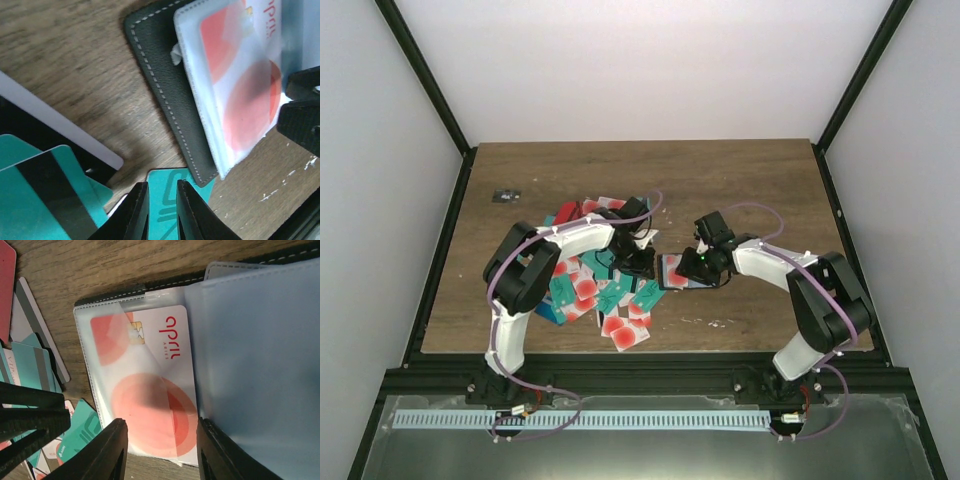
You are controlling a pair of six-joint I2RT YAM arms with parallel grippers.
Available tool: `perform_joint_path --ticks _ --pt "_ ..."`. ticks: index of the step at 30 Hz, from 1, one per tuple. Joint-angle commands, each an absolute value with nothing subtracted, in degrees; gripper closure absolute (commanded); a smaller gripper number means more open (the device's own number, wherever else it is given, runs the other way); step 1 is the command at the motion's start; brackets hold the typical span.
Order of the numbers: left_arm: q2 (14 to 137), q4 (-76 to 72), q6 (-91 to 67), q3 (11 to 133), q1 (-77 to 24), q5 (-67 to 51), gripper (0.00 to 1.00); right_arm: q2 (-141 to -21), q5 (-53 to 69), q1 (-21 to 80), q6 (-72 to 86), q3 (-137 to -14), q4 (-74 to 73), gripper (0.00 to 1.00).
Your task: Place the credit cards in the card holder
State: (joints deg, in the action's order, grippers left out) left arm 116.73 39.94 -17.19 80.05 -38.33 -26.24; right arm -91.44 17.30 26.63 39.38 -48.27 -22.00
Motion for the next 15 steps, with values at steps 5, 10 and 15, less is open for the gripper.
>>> perform_joint_path --ticks 5,10,15 --pt "118.0 38.0 -17.7 79.7 -39.3 -28.7 0.82 -92.8 18.8 26.3 38.3 -48.7 -19.2 0.59" --pt "119.4 37.7 -17.3 79.5 -39.6 -28.7 0.82 -93.7 21.0 26.3 38.3 -49.0 -17.2 0.59" --pt "120.4 37.4 -17.0 79.0 -39.8 -28.6 0.82 -94.5 22.6 26.3 38.7 -49.7 -16.1 0.59"
